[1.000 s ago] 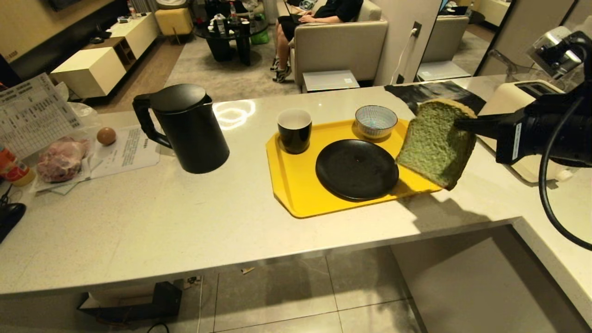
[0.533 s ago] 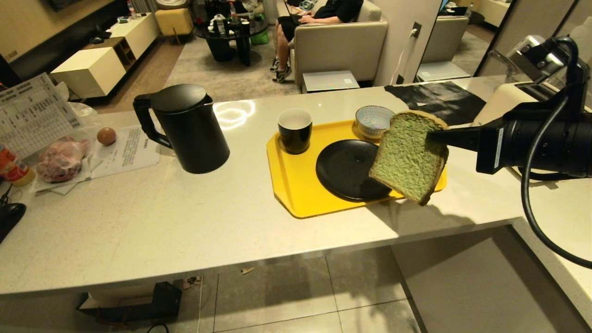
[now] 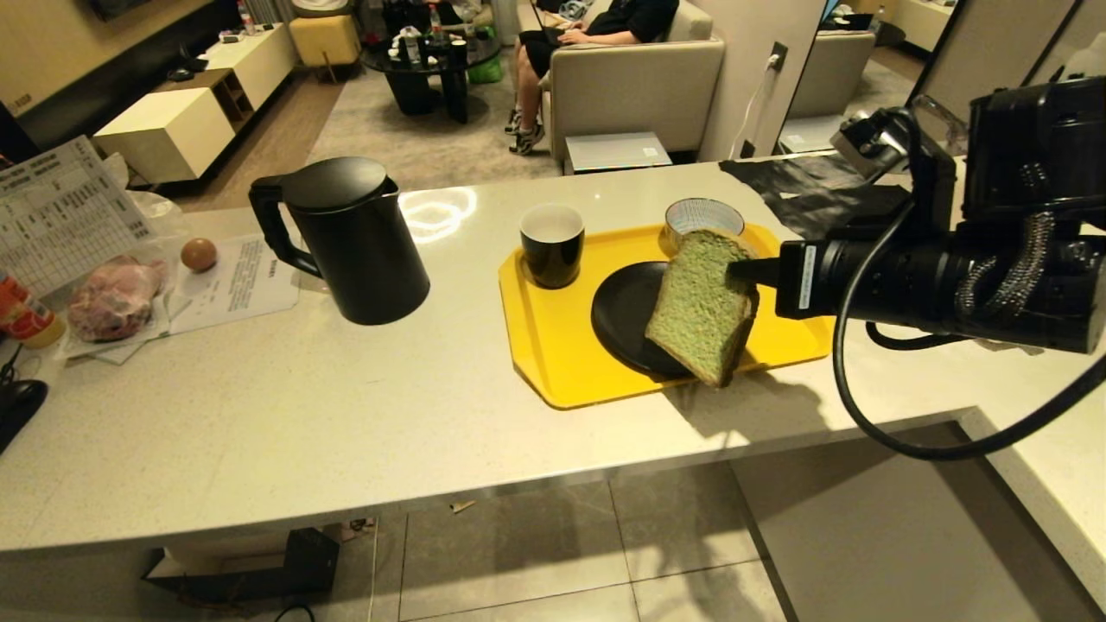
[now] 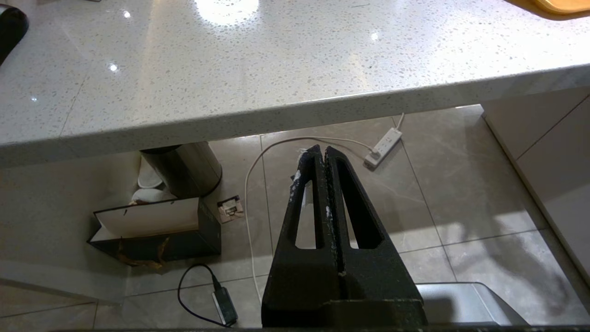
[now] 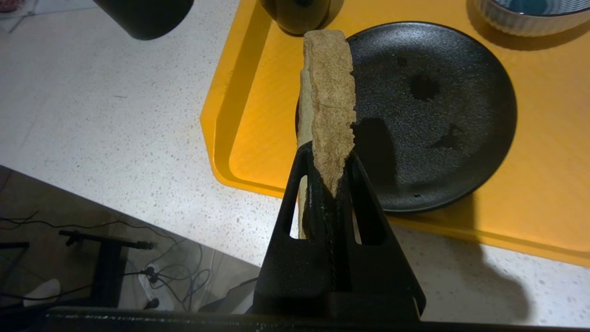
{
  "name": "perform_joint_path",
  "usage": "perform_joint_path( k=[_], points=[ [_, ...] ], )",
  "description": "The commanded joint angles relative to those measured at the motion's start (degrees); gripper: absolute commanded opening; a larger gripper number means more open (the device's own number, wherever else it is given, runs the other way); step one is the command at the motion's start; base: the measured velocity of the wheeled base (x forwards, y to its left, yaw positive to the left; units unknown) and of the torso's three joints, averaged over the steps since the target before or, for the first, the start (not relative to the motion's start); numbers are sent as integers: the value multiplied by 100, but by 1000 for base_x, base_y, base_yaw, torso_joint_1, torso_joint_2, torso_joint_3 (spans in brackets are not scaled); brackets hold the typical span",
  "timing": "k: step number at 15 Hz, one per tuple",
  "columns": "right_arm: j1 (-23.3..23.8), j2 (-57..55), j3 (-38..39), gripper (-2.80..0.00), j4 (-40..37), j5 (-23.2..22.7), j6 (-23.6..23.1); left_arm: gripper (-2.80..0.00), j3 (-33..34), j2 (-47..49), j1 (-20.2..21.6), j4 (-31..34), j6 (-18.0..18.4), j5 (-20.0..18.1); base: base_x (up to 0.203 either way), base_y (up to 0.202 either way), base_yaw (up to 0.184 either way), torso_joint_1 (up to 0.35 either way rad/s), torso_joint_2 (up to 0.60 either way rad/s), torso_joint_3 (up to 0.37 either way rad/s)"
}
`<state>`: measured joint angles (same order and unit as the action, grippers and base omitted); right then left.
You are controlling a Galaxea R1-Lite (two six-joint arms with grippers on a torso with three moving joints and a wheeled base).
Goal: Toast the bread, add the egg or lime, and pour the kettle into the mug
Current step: Put the baked bread on a plate
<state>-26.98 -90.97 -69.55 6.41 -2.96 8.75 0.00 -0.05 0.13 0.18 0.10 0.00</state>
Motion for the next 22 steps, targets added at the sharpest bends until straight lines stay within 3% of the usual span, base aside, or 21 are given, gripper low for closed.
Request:
perform_joint_path(
  k=[1, 10, 15, 22],
  points=[
    [-27, -364, -61, -280, 46, 1, 22, -280, 0, -2, -2, 5, -1, 0, 0, 0, 0, 0, 0, 0],
    [-27, -1077, -602, -280, 77, 7, 232, -280, 0, -3, -5, 0, -3, 0, 0, 0, 0, 0, 0, 0],
    [6, -1458, -584, -280, 699, 435, 225, -280, 0, 3, 1, 0, -3, 0, 0, 0, 0, 0, 0, 0],
    [507, -1520, -548, -280, 738, 454, -23, -280, 0, -4, -5, 1, -3, 0, 0, 0, 0, 0, 0, 0]
  ],
)
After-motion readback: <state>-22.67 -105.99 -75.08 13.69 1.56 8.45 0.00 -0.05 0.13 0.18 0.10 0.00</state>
